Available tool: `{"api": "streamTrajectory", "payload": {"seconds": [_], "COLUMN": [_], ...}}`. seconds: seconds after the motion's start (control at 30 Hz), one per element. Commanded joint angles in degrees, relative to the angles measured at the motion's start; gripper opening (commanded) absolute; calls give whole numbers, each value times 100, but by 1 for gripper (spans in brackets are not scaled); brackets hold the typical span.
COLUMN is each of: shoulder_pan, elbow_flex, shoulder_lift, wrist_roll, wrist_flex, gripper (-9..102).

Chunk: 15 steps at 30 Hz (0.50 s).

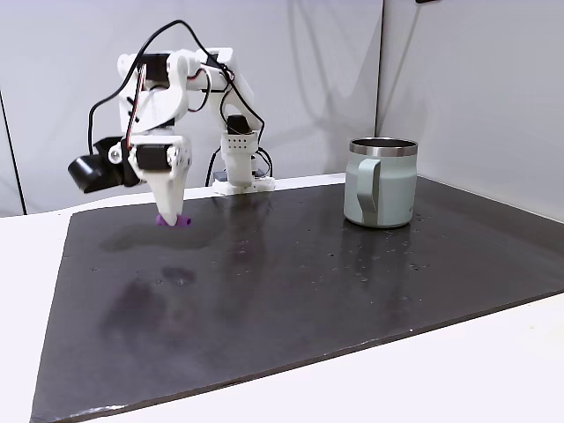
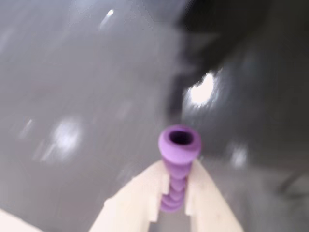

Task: Grasp a pengrip and put it in the cup.

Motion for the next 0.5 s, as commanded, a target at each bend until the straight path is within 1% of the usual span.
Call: {"api": "streamTrajectory", "payload": {"seconds": [0.0,0.23,0.47], "shoulder_pan": [-413,-1494,-2848], "elbow_flex": [-536,-633,-615], "shoulder_lift": [861,2092,2953], "wrist_roll": [193,624,879], "wrist_flex": [290,826,914], "gripper": [0,0,0]}}
